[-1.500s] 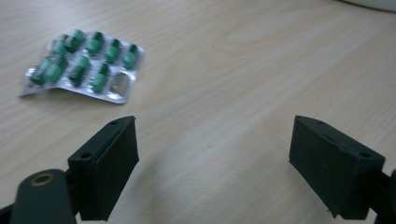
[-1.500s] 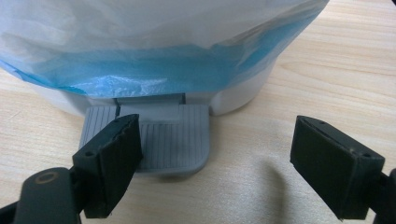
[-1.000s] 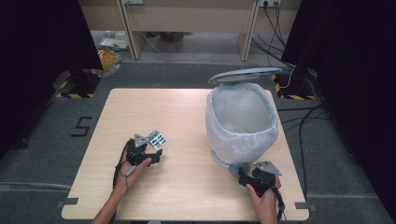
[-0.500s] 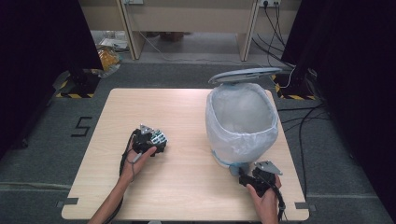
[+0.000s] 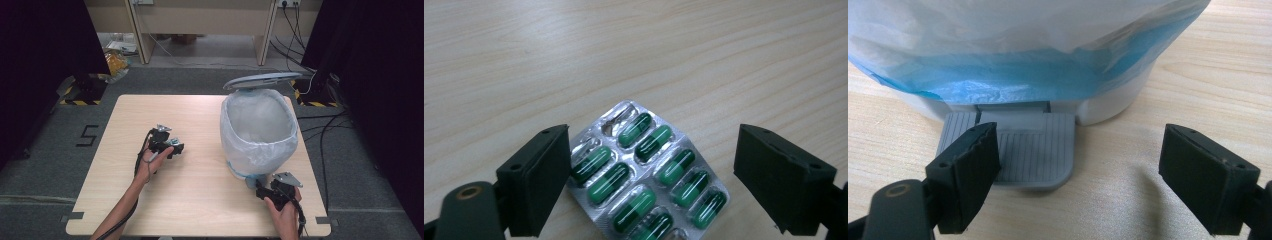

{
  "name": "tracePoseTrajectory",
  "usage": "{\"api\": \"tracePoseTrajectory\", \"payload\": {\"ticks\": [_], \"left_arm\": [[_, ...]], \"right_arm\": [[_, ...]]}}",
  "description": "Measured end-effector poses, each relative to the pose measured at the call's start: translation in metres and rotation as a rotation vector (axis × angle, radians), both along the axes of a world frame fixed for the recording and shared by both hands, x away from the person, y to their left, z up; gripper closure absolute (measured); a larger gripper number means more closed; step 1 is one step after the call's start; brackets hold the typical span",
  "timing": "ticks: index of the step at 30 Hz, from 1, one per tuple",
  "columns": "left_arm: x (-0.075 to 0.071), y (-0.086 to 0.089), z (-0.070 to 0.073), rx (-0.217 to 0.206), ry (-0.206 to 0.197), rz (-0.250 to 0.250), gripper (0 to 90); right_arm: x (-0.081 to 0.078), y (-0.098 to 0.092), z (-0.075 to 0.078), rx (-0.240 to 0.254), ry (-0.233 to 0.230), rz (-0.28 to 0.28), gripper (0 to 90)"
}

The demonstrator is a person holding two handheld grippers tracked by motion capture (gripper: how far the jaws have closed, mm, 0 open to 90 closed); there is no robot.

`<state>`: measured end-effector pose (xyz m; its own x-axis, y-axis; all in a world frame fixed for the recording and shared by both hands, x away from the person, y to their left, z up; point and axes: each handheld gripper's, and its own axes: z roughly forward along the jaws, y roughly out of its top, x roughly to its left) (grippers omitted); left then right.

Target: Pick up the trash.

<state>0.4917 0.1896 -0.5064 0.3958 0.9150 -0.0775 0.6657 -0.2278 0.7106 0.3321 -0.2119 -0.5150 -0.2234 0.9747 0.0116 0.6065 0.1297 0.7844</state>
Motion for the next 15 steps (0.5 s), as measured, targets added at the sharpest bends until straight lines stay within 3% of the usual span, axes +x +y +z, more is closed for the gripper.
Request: {"api": "tracePoseTrajectory", "payload": {"ticks": [4, 7, 11, 15], "left_arm": [[0.003, -0.006, -0.003, 0.025, -0.006, 0.009, 14.8], [0.004, -0.010, -0.004, -0.017, -0.021, -0.024, 14.8], [0.003, -0.014, -0.006, 0.043, -0.047, -0.039, 15.1], [0.003, -0.016, -0.006, 0.096, -0.070, -0.020, 15.6]], "right_arm": [[0.000, 0.000, 0.000, 0.003, 0.003, 0.002, 16.9], [0.000, 0.000, 0.000, 0.001, 0.002, 0.003, 16.9], [0.000, 0.000, 0.000, 0.001, 0.002, 0.004, 16.9], [0.000, 0.000, 0.000, 0.002, 0.002, 0.004, 16.9]]}}
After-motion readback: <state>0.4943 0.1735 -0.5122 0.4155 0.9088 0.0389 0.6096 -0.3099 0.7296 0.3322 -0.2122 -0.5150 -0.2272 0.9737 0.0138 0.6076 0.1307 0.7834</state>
